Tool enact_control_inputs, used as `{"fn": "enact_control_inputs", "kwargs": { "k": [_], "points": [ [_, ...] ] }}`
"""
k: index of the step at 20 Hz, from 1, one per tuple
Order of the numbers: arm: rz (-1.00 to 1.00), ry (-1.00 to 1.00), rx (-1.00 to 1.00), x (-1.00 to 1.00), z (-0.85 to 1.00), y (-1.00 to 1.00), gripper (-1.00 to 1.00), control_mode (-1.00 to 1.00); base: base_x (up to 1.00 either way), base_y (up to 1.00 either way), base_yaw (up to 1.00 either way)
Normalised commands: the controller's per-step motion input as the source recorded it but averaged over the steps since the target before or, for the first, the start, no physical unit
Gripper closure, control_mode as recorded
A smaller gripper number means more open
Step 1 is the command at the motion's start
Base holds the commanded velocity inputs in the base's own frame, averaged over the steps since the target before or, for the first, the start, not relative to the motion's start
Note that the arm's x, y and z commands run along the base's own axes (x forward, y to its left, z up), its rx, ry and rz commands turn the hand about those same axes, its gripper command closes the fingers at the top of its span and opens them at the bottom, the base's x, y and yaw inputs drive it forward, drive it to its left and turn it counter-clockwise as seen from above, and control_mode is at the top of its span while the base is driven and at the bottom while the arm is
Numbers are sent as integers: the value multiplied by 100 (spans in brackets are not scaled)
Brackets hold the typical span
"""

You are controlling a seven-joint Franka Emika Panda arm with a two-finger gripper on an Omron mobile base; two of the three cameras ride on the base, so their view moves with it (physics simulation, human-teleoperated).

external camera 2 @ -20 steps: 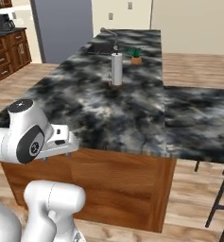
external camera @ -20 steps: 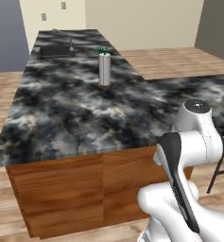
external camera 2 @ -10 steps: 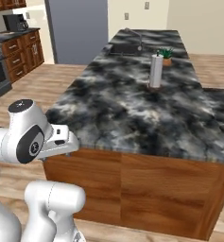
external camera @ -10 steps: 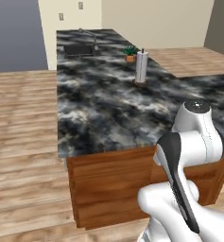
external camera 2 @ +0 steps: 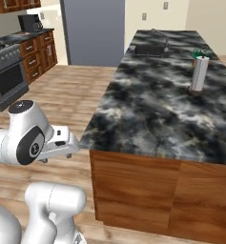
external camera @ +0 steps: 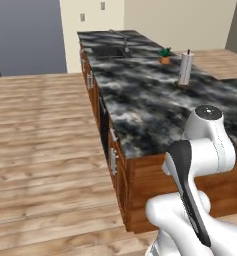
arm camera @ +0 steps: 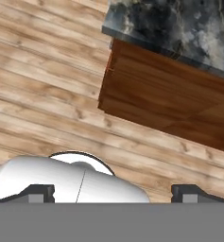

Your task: Place the cold items (eggplant and lime) from the fridge in one tupperware on the dining counter. Place the warm items (kebab skewer and hot dog) in the stove area in another tupperware.

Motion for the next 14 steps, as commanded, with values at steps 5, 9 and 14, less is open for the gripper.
{"fn": "enact_control_inputs", "kwargs": {
  "k": [5,9,14],
  "points": [
    [0,0,0,0,0,0,-100,100,0,100,0],
    [0,0,0,0,0,0,-100,100,0,98,0],
    [0,0,0,0,0,0,-100,100,12,96,0]
  ]
}}
